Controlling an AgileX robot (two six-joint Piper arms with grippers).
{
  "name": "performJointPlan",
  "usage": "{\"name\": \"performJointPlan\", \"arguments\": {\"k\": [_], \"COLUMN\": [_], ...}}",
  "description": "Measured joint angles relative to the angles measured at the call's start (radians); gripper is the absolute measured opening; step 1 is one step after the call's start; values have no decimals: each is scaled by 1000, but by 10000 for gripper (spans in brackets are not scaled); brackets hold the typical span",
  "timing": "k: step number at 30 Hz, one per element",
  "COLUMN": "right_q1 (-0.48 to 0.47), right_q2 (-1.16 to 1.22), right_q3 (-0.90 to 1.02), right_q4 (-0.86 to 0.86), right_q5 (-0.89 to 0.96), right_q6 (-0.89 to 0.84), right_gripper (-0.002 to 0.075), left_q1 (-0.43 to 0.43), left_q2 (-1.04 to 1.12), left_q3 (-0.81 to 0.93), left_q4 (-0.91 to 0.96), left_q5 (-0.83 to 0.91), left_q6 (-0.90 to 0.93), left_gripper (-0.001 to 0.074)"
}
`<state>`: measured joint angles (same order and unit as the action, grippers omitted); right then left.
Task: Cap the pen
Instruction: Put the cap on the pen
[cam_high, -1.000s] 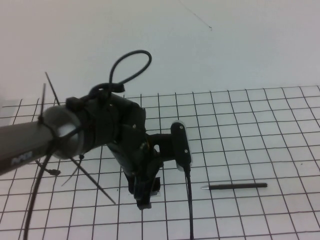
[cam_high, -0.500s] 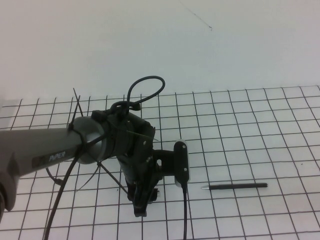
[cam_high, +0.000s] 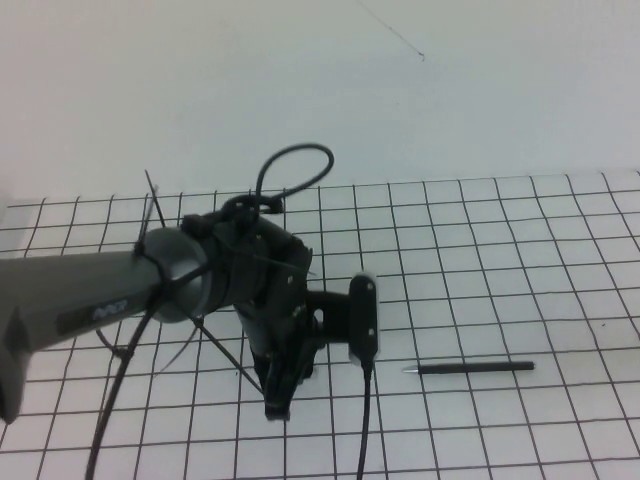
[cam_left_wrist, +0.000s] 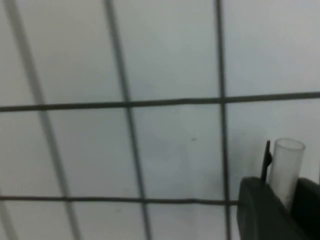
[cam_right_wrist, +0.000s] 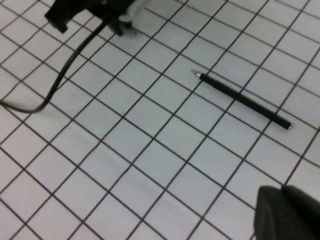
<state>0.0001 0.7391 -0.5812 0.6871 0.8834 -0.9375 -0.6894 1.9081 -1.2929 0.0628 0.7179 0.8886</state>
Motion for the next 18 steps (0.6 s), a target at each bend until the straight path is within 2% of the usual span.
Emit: {"name": "performJointPlan", "arguments": {"k": [3, 5, 10, 14, 18], "right_q1": [15, 57, 217, 303, 373], "right_q2": [145, 239, 477, 653, 824], "right_q3": [-63, -124, -309, -442, -547], "right_q4": [2, -30, -250, -434, -570], "right_q5": [37, 67, 102, 124, 205], "right_q6": [-17, -35, -41, 8, 16], "right_gripper": [-3, -1, 24, 85, 185], "left_q1": [-2, -2, -2, -2, -2], "left_q2": [-37, -66, -132, -173, -194], "left_q3": [-11, -11, -11, -11, -11], "left_q4": [0, 0, 20, 18, 46], "left_q5": [0, -2, 3, 15, 67], "left_q6": [0, 2, 11, 11, -16], "left_gripper": [1, 1, 0, 1, 1]}}
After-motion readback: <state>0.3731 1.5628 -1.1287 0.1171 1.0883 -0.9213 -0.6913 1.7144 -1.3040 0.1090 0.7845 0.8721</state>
